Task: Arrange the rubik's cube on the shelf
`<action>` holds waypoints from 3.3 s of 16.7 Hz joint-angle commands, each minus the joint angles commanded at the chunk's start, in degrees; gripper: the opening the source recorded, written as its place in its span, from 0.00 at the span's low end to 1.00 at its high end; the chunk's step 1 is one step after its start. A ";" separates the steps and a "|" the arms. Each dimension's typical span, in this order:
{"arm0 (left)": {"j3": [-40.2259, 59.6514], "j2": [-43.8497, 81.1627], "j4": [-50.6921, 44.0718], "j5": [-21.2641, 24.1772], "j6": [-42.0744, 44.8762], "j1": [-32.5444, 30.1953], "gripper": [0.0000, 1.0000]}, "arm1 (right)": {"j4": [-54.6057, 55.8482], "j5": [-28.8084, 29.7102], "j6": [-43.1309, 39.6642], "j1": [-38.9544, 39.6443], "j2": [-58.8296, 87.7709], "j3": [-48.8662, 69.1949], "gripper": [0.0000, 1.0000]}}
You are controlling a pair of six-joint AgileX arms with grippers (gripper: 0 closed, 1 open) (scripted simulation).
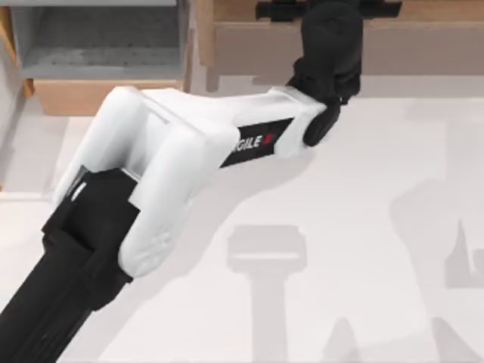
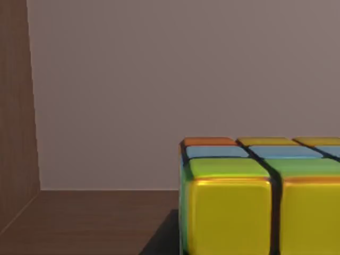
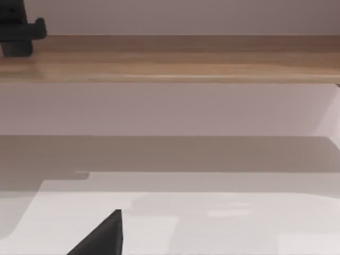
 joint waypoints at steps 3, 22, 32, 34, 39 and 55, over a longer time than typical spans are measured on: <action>0.00 0.00 0.00 0.00 0.00 0.00 0.90 | 0.00 0.00 0.00 0.00 0.00 0.00 1.00; -18.82 -10.20 5.63 12.94 5.35 0.15 1.00 | 0.00 0.00 0.00 0.00 0.00 0.00 1.00; -66.47 -28.36 17.99 47.66 25.40 16.14 1.00 | 0.00 0.00 0.00 0.00 0.00 0.00 1.00; -75.46 -31.59 20.85 54.82 31.03 22.70 1.00 | 0.00 0.00 0.00 0.00 0.00 0.00 1.00; -92.96 -39.06 28.75 70.38 46.96 42.43 1.00 | 0.00 0.00 0.00 0.00 0.00 0.00 1.00; -95.54 -39.62 39.89 82.24 80.90 83.64 1.00 | 0.00 0.00 0.00 0.00 0.00 0.00 1.00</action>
